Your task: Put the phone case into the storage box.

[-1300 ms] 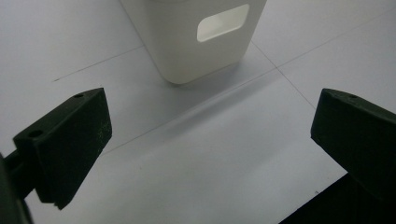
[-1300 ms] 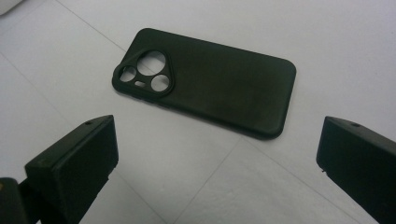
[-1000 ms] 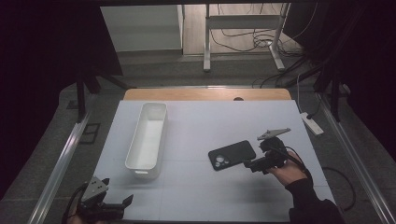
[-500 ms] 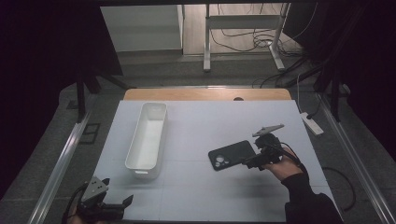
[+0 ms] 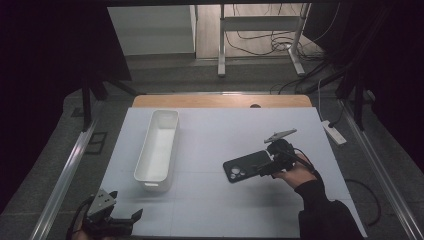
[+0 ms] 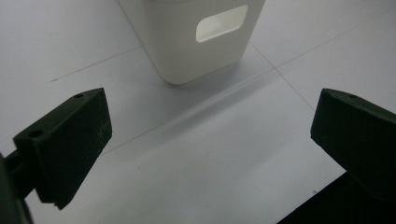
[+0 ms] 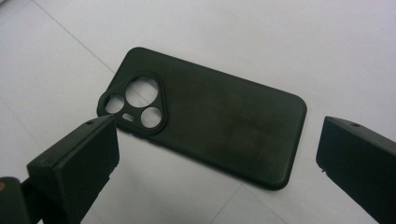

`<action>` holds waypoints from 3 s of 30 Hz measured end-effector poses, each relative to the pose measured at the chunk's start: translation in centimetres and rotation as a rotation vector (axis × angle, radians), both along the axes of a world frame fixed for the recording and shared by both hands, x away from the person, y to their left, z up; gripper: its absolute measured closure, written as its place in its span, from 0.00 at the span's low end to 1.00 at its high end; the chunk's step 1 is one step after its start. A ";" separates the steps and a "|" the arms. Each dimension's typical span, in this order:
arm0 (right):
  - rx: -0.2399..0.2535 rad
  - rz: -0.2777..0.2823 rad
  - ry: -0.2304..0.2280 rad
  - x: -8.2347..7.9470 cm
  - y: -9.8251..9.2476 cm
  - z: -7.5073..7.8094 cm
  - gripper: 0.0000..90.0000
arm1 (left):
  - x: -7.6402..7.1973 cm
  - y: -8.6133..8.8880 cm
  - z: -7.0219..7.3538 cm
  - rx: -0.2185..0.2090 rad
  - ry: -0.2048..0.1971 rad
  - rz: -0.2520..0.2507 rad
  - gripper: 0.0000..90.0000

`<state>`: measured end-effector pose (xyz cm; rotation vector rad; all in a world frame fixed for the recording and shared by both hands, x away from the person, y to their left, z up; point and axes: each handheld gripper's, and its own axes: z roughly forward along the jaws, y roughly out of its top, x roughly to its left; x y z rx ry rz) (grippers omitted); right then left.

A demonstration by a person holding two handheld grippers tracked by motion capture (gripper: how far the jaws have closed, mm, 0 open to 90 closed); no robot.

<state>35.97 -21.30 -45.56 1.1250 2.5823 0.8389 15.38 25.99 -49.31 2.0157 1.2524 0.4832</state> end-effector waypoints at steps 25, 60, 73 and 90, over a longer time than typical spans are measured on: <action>-0.078 0.044 -0.008 2.3 2.1 -0.9 0.27 | 0.0 0.0 0.0 -0.001 -0.002 -0.003 0.00; -0.074 0.022 -0.005 5.1 2.2 -1.3 1.00 | 0.0 -0.1 0.0 0.009 -0.003 -0.007 0.00; -0.087 0.000 -0.014 6.5 2.7 -2.1 1.00 | 0.0 -0.1 0.0 0.013 -0.006 -0.010 0.00; -0.122 -0.012 0.004 7.2 2.7 -3.9 1.00 | -0.1 -0.1 0.0 0.018 -0.006 -0.013 0.00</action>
